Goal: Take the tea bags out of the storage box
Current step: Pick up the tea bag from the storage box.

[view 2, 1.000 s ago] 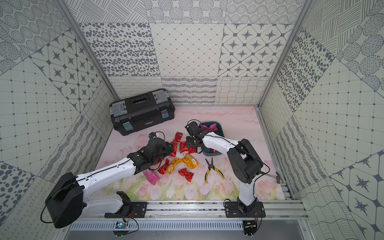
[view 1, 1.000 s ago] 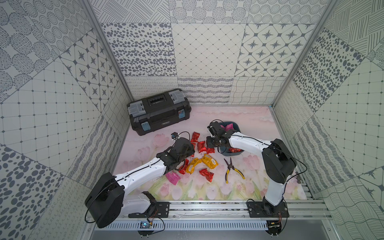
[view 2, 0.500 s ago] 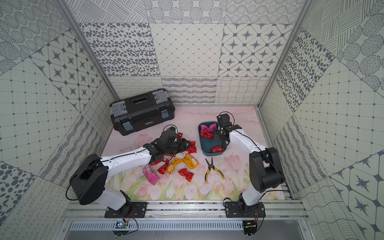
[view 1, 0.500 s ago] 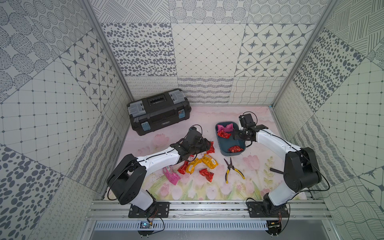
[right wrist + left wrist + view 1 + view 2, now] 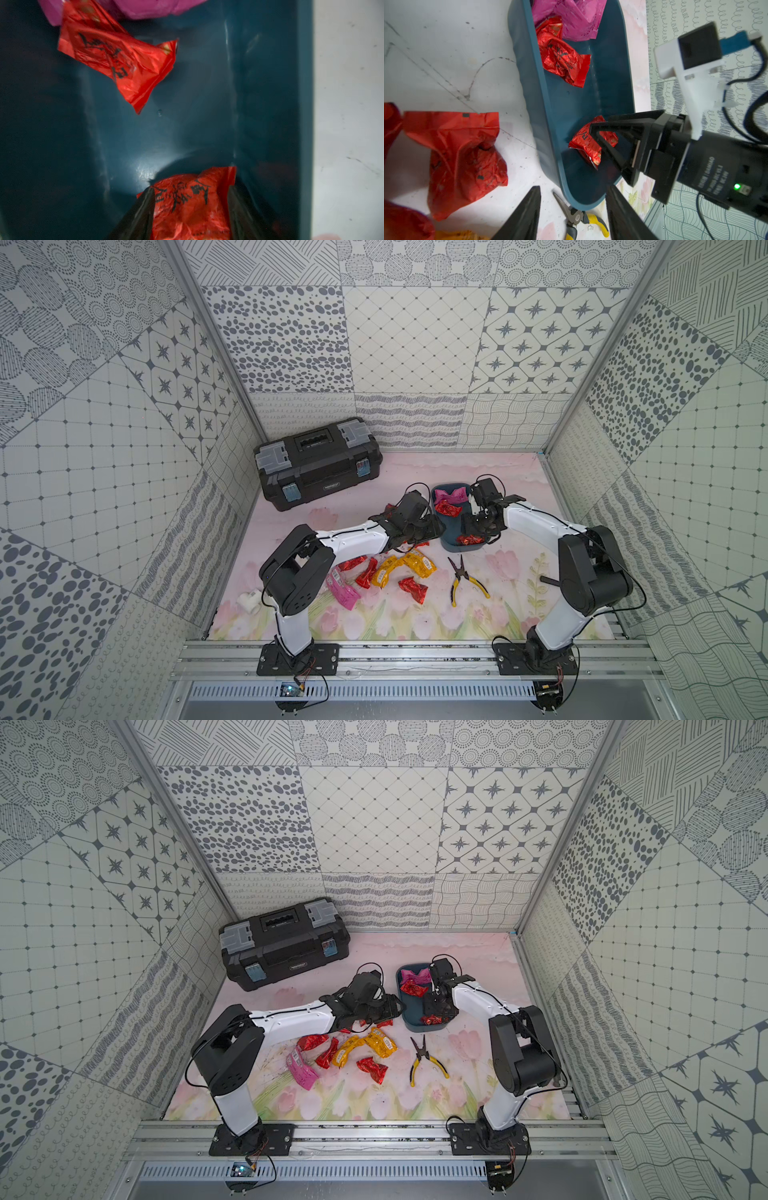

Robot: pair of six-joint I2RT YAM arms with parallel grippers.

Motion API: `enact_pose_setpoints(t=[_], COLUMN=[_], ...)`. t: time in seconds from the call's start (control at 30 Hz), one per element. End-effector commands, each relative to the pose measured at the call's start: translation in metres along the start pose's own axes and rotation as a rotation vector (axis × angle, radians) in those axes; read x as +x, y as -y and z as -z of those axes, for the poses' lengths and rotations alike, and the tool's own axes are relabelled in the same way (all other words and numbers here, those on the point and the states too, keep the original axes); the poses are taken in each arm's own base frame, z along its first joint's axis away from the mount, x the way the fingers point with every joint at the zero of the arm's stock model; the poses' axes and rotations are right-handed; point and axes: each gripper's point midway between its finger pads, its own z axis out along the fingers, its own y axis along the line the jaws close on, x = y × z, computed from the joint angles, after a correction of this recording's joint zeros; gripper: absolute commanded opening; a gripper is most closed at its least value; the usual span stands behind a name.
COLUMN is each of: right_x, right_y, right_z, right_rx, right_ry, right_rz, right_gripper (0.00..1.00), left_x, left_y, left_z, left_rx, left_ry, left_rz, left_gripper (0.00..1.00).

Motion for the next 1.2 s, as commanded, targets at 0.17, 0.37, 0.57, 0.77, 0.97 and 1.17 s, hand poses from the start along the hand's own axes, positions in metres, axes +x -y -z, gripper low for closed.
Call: enact_pose_setpoints(t=[0.17,0.37,0.57,0.77,0.97,1.17], right_x=[0.017,0.007,-0.014,-0.030,-0.041,-0.053], right_y=[-0.007,-0.011,-0.014,-0.019,-0.031,-0.081], right_z=[-0.024,-0.013,0.019,0.054,0.086,0.113], right_rx=[-0.024,-0.037,-0.052,-0.087,-0.130,-0.195], right_ry=[-0.074,-0.032,0.072,0.170,0.242,0.312], right_rz=[-0.015,-0.017,-0.018,-0.023,-0.009,0.091], right_gripper=[0.45,0.20,0.02,0.00,0.00,0.00], left_x=[0.008,0.009,0.002,-0.014,-0.026,-0.043], left_y=[-0.003,-0.003,0.004,0.020,0.022,-0.012], left_z=[-0.029,-0.035,-0.030,-0.003,0.031,0.083], left_rx=[-0.021,-0.024,-0.009,0.025,0.017,-0.070], left_ry=[-0.058,-0.062,-0.045,0.048,0.135,0.278], left_rz=[0.017,0.018,-0.007,-0.045,-0.060,0.057], left_gripper=[0.43,0.38,0.38,0.46,0.51,0.51])
